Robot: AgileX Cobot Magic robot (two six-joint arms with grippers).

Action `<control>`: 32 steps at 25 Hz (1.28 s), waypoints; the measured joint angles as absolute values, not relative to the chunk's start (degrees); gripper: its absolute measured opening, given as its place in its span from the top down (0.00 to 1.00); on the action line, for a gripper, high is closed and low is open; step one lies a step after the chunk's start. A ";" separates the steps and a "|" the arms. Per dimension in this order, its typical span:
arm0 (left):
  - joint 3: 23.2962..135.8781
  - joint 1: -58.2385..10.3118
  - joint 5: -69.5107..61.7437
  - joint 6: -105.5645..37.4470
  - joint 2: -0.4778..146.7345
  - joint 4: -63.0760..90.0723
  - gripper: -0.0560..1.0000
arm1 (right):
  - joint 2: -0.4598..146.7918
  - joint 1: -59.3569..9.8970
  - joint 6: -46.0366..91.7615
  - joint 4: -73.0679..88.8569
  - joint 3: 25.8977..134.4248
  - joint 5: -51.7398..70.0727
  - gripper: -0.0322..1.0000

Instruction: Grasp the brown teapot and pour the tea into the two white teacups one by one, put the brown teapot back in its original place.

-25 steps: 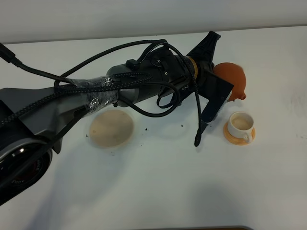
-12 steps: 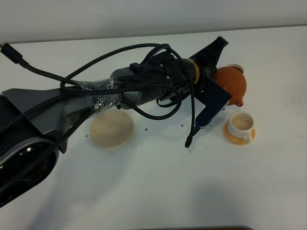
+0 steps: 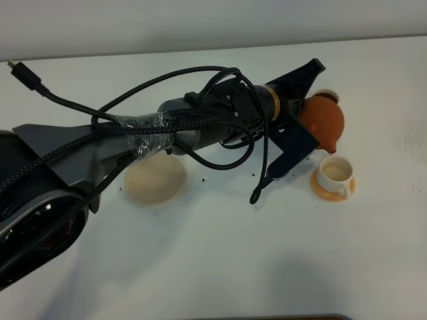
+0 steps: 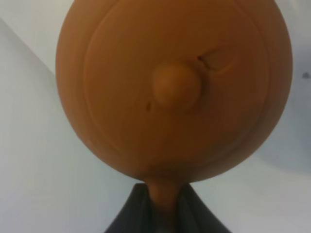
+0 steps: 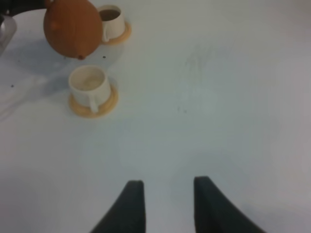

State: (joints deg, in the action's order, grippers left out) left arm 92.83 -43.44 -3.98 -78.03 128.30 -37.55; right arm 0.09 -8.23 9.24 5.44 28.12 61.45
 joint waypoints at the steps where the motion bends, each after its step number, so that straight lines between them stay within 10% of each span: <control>1: 92.83 -43.44 -3.67 -78.03 128.30 -37.76 0.84 | 0.09 -8.23 9.24 5.44 28.12 61.45 0.74; 32: 92.83 -43.44 2.26 -77.95 128.30 -42.48 0.84 | 0.09 -8.23 9.24 5.49 28.12 61.45 0.74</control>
